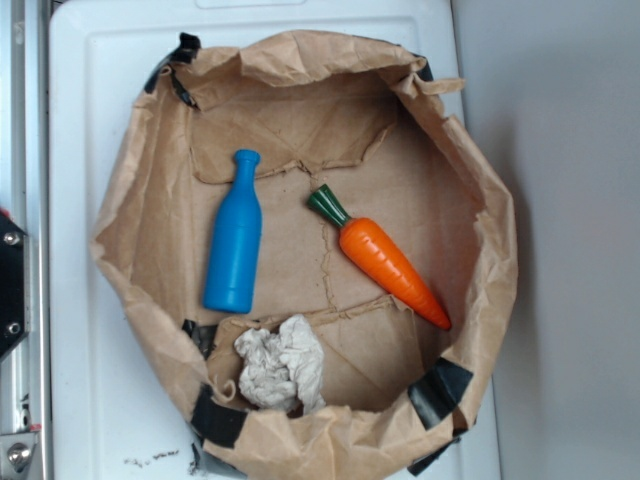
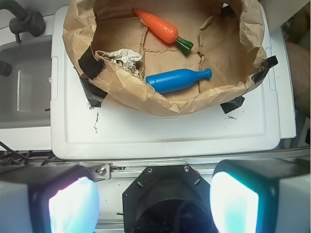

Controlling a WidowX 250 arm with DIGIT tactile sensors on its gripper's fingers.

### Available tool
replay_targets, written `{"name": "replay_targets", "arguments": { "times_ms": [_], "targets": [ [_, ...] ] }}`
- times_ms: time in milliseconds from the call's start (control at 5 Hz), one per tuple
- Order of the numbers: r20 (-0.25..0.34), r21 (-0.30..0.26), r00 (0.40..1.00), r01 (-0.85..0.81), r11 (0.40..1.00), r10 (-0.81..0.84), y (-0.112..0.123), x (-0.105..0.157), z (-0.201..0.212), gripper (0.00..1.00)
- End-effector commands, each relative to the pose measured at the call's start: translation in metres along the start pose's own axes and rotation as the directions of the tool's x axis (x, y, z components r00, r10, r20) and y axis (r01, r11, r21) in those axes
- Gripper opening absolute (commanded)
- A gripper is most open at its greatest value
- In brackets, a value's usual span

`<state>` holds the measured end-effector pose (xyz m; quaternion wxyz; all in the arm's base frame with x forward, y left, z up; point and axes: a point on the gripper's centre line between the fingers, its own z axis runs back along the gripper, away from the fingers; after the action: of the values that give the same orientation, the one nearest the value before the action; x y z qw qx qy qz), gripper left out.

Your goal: Grab the blue bottle.

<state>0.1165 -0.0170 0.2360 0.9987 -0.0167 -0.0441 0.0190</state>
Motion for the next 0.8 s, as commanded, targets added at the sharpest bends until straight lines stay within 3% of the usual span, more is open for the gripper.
{"name": "replay_targets", "arguments": {
  "times_ms": [0,200,600],
  "targets": [
    [0.0,0.0,1.0,0.0,1.0,0.0,0.0,0.0,0.0,1.0],
    [0.036,-0.005,0.999,-0.028,1.0,0.028,-0.001,0.024,-0.008,1.0],
    [0.068,-0.043,0.998,-0.013,0.999,0.016,0.003,0.038,-0.017,1.0]
  ]
}}
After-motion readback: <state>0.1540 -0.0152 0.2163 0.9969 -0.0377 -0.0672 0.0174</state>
